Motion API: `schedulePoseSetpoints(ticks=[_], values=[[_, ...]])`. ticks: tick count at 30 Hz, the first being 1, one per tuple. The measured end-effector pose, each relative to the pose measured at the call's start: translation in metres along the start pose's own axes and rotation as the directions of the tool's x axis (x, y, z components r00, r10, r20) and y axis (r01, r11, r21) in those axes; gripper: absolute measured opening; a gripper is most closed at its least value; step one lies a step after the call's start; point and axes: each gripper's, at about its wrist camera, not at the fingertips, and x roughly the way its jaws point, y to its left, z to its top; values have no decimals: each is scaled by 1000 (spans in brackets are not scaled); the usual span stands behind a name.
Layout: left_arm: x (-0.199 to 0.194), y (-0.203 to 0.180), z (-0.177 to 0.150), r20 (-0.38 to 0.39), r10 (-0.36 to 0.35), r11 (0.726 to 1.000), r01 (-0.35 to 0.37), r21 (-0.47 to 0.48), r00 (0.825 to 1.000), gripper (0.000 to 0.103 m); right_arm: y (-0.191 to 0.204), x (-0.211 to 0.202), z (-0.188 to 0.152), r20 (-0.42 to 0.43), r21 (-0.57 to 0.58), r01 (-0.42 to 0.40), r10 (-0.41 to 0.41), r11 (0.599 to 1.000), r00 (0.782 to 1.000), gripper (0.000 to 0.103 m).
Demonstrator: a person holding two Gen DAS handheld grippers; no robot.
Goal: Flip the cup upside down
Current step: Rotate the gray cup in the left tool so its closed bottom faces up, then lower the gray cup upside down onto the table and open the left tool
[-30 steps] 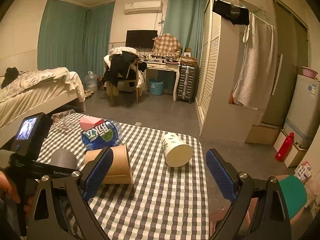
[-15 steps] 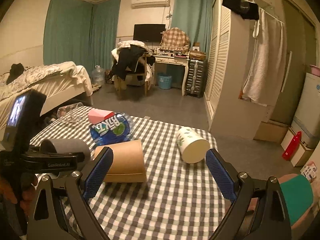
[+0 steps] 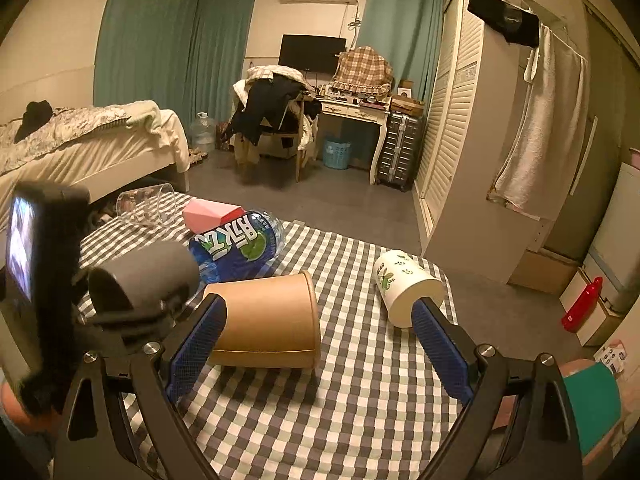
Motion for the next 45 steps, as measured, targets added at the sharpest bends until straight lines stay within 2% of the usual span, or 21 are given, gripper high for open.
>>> schedulePoseSetpoints(ticks=[7,10,15,16,19,23,28,30,34,36,37,40,42,45], values=[[-13,3,-14,-35,-33,999,33,17,999,73,1,-1,-1,4,-4,-1,1,1000,1000,94],[-14,5,-20,-111,-60,998,61,9,992,73,-3,-4,-1,7,7,2,-2,1000,1000,94],[-16,9,-11,-207,-96,995,94,-21,974,76,-8,-7,-1,10,17,4,-5,1000,1000,94],[-17,10,-8,-215,-100,995,97,-26,971,80,-9,-8,-1,11,18,4,-4,1000,1000,94],[-22,9,7,-225,-113,994,111,-23,968,82,-10,-9,-1,11,19,4,-4,1000,1000,94],[-6,8,30,-321,-121,993,119,-27,939,82,-13,-8,-1,5,26,7,-7,1000,1000,94],[28,14,34,-464,-103,994,101,-31,880,80,-13,-7,-1,7,25,2,-2,1000,1000,94],[33,14,33,-486,-144,989,139,-47,862,73,-13,-7,0,8,24,0,0,1000,1000,94],[36,8,34,-498,-142,988,155,-17,855,73,-12,-5,0,5,27,0,0,1000,1000,94],[36,8,36,-494,-144,988,156,-18,857,72,-11,-5,1,4,23,-1,1,1000,1000,94],[35,8,39,-476,-145,988,154,-20,868,72,-9,-5,1,4,19,-1,1,1000,1000,94],[27,7,50,-389,-121,991,133,3,913,72,-7,-6,1,5,12,2,-2,1000,1000,94],[16,5,56,-301,-106,993,119,23,948,72,-7,-6,1,5,13,3,-3,1000,1000,94],[5,5,60,-201,-68,996,79,46,977,72,-7,-4,0,-1,14,10,-10,1000,1000,94]])
